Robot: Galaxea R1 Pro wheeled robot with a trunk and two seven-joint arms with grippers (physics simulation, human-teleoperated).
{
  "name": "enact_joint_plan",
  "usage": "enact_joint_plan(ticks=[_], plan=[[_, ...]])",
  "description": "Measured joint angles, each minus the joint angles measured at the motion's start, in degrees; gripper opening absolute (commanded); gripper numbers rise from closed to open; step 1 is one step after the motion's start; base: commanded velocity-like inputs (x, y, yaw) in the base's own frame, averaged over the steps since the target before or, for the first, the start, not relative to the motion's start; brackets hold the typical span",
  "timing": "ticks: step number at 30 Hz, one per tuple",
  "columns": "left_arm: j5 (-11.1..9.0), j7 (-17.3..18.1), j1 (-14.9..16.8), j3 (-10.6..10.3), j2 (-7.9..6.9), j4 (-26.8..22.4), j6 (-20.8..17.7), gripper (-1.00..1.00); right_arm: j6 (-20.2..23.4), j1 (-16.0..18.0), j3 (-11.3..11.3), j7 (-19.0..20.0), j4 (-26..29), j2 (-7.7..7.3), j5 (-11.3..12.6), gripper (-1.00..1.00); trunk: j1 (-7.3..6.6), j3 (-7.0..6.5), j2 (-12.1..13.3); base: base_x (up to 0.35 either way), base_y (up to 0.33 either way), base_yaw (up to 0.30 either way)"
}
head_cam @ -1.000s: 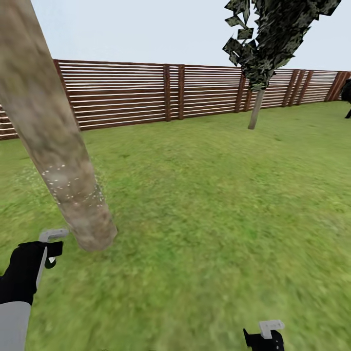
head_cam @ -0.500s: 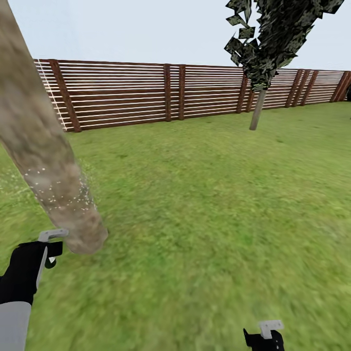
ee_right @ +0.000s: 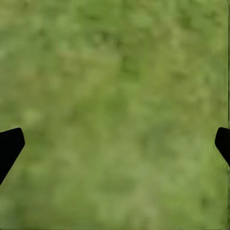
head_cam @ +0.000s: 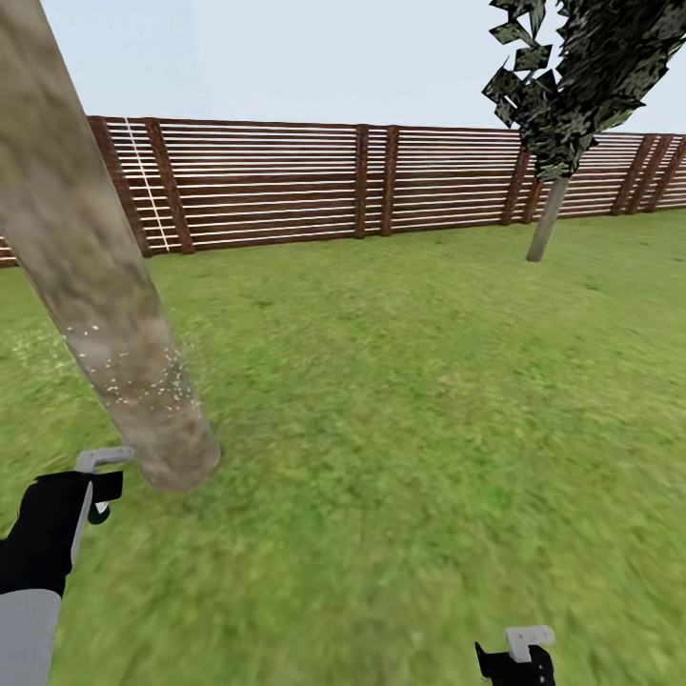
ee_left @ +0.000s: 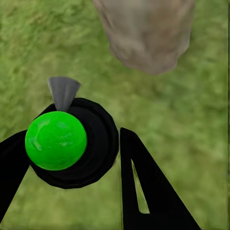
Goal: In the garden, pick up the pesticide atomizer on the floor and spray pesticide onto both trees until each tree trunk is fully covered.
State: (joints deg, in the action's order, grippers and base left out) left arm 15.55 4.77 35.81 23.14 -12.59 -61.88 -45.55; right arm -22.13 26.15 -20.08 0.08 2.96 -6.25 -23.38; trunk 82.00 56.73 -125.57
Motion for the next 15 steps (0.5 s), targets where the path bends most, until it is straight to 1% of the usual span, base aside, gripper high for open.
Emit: enact_joint_plan(ticks=[8,11,15], plan=[[0.0,0.0,-0.1,-0.1,0.01,0.0,0.0,-1.0,0.0,0.0,0.0,0.0,0.0,0.01,0.0,1.0,0.0,0.0,0.0,0.21,-0.216,0.009],[0.0,0.0,-0.1,0.0,0.0,0.0,0.0,-1.0,0.0,0.0,0.0,0.0,0.0,0.02,0.0,1.0,0.0,0.0,0.0,0.241,-0.181,0.241],[-0.1,0.0,-0.1,0.1,0.0,0.0,0.0,-1.0,0.0,0.0,0.0,0.0,0.0,0.02,0.0,1.0,-0.01,0.0,0.0,0.291,-0.115,0.276]])
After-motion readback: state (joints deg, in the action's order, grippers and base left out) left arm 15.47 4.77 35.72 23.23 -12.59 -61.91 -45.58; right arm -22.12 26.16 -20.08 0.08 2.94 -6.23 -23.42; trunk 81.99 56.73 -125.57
